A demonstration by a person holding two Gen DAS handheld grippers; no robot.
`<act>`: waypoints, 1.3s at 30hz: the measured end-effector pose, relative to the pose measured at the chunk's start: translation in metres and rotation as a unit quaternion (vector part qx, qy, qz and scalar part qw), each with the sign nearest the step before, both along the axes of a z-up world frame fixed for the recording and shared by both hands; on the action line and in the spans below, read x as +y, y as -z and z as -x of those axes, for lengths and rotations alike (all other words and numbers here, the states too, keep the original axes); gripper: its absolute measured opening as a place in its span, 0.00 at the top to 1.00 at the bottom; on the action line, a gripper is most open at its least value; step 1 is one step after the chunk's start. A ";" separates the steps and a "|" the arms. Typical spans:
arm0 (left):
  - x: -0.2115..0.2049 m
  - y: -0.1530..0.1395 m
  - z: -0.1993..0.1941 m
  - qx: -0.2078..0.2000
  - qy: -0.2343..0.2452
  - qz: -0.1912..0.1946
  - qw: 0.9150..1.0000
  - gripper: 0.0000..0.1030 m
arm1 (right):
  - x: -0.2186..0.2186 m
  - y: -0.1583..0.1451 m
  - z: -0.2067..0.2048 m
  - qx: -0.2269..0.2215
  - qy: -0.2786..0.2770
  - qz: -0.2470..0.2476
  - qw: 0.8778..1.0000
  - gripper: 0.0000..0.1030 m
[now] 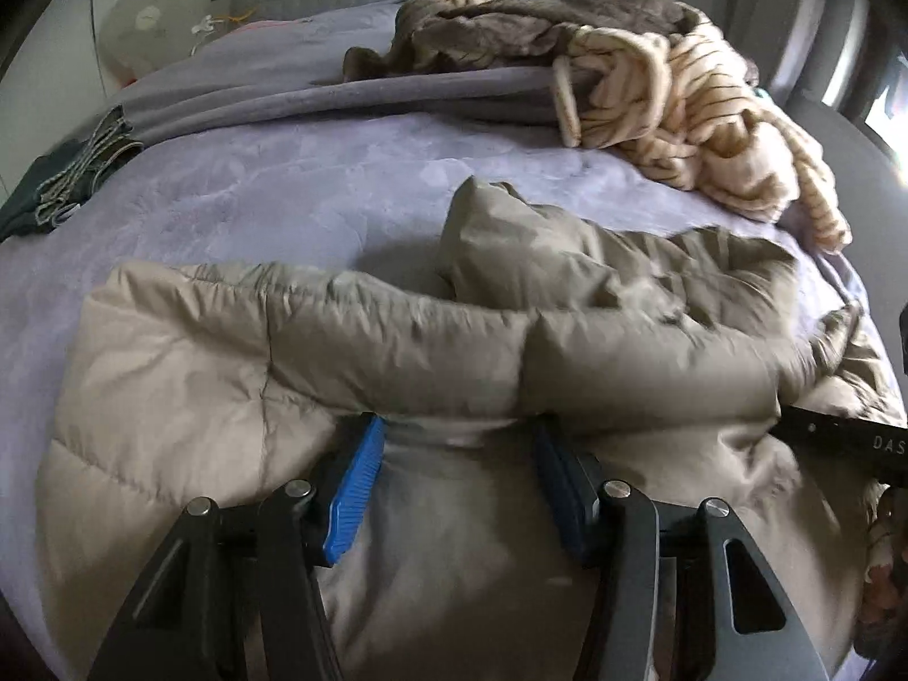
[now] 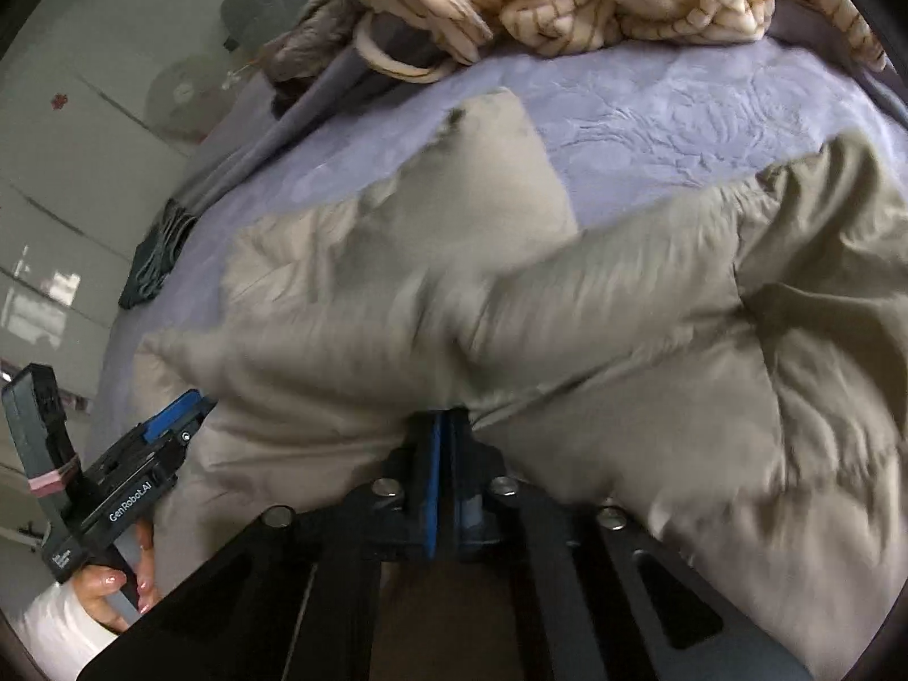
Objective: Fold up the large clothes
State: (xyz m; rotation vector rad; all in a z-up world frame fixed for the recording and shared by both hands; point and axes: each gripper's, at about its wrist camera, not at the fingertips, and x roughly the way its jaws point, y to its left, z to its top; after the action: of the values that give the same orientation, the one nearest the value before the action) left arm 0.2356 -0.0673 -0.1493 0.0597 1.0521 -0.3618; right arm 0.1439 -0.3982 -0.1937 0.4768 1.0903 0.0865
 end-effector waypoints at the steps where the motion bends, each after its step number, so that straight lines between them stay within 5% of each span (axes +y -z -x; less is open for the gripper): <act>1: -0.003 0.004 -0.008 0.002 -0.002 -0.008 1.000 0.44 | -0.004 0.004 -0.007 0.001 0.001 -0.004 1.000 1.00; 7: 0.009 -0.008 -0.027 -0.009 -0.002 -0.026 1.000 0.44 | -0.014 -0.005 -0.024 0.005 -0.008 0.003 1.000 1.00; 10: 0.039 -0.019 -0.037 -0.028 -0.027 -0.046 0.998 0.44 | -0.039 -0.024 -0.011 -0.006 0.011 0.060 0.998 1.00; 14: 0.085 -0.007 -0.060 -0.017 -0.086 -0.079 0.993 0.43 | -0.095 -0.028 0.009 0.009 0.103 0.132 0.986 1.00; 18: 0.104 0.023 -0.079 0.028 -0.123 -0.052 0.991 0.23 | -0.125 0.000 0.009 0.043 0.146 0.110 0.982 1.00; 24: 0.099 0.032 -0.087 0.035 -0.138 -0.051 0.989 0.19 | -0.118 0.022 -0.011 0.057 0.139 0.133 0.980 1.00; 36: 0.119 -0.025 -0.036 0.033 -0.131 -0.079 0.988 0.19 | -0.095 -0.034 0.035 0.027 0.159 0.097 0.982 0.94; 39: 0.120 -0.035 -0.015 0.035 -0.129 -0.082 0.988 0.19 | -0.087 -0.044 0.057 0.020 0.162 0.077 0.984 0.78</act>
State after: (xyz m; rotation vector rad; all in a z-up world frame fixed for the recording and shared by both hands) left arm 0.2508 0.0529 -0.1148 0.0585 1.1429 -0.0430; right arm 0.0869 -0.4854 -0.1493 0.5120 1.0373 -0.2937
